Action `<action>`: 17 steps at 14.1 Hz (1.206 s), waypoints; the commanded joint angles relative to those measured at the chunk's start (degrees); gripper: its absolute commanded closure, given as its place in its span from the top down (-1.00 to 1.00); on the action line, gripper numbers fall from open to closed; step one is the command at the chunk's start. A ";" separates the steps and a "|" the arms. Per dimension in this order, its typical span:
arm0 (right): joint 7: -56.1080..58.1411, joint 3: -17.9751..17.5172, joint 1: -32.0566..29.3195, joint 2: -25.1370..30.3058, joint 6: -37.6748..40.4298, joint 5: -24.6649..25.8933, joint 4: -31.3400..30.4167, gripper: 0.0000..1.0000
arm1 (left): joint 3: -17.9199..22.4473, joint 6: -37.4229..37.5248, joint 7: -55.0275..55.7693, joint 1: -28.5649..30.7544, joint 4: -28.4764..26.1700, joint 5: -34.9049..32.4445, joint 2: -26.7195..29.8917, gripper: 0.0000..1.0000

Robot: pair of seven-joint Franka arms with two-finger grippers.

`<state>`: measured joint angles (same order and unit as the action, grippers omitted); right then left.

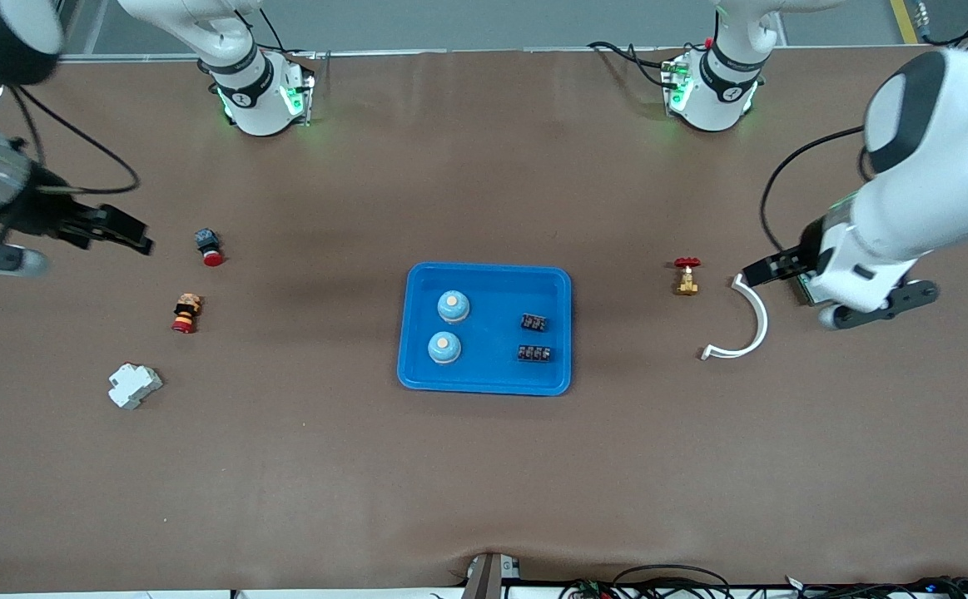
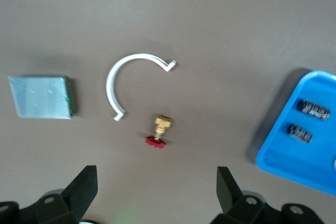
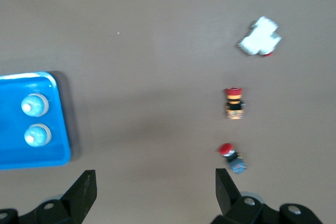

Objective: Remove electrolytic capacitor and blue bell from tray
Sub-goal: 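Reach the right gripper to a bell while the left gripper reaches a capacitor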

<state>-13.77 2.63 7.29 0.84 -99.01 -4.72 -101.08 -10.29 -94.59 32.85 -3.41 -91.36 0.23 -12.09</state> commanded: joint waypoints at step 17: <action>-43.78 0.36 31.19 -24.37 -35.89 0.50 -6.50 1.00 | 0.53 -23.89 68.05 -23.04 4.87 -10.34 -22.79 1.00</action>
<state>-53.92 2.17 36.27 -19.96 -133.75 -4.66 -110.35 -10.32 -118.22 98.42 -25.87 -88.52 -8.22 -32.54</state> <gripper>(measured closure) 0.000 0.000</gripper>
